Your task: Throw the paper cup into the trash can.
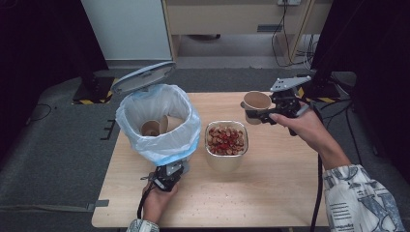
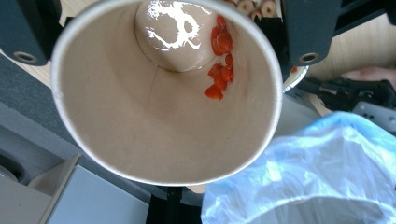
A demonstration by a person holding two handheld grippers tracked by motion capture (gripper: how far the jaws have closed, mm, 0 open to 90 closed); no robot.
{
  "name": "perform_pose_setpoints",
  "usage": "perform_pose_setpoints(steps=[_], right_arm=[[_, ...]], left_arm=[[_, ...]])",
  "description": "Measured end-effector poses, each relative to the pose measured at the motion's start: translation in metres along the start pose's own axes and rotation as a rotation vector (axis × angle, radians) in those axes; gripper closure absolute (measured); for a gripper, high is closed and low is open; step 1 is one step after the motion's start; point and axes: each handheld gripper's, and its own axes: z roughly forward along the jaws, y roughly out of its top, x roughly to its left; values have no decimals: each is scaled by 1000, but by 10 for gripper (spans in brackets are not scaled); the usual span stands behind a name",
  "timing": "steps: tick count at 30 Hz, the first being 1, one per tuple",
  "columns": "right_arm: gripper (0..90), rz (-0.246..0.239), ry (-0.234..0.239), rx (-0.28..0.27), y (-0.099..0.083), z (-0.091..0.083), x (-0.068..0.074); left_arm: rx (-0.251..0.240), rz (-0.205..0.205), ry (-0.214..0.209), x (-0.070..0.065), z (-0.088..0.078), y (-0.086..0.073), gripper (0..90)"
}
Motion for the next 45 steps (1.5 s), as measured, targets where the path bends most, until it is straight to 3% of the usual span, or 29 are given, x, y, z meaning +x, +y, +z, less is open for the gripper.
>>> perform_pose_setpoints(steps=[45], right_arm=[[320,-47,118,-63,112,71,90]], left_arm=[[-6,5,-2,0,0,0,900]])
